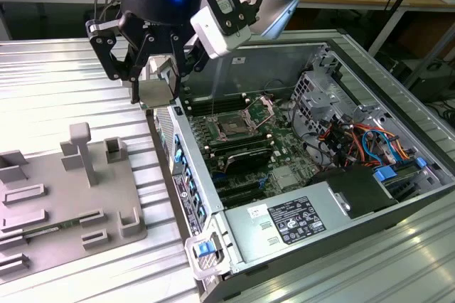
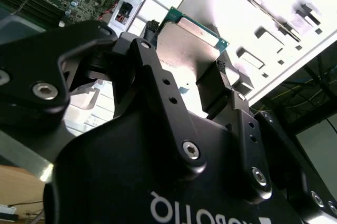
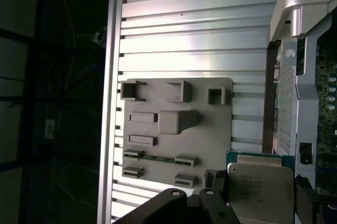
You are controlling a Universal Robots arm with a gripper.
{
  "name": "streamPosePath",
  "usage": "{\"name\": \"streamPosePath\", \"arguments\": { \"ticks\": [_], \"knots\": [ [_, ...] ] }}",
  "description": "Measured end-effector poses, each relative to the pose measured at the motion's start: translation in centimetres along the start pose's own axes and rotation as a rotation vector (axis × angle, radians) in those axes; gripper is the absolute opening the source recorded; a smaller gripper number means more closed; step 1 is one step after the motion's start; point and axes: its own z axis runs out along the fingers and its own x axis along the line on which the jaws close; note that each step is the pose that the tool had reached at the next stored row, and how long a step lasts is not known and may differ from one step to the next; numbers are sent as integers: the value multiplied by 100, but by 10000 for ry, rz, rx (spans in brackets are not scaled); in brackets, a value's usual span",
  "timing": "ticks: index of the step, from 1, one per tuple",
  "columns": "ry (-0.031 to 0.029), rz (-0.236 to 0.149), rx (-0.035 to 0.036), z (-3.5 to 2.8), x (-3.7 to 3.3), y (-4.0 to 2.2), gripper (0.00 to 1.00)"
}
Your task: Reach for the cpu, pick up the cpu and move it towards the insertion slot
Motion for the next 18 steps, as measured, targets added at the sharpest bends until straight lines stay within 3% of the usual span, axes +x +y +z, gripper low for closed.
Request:
{"name": "streamPosePath", "arguments": {
  "ticks": [18],
  "knots": [
    [0,-1,0,-7,-166,-11,55]
  ]
}}
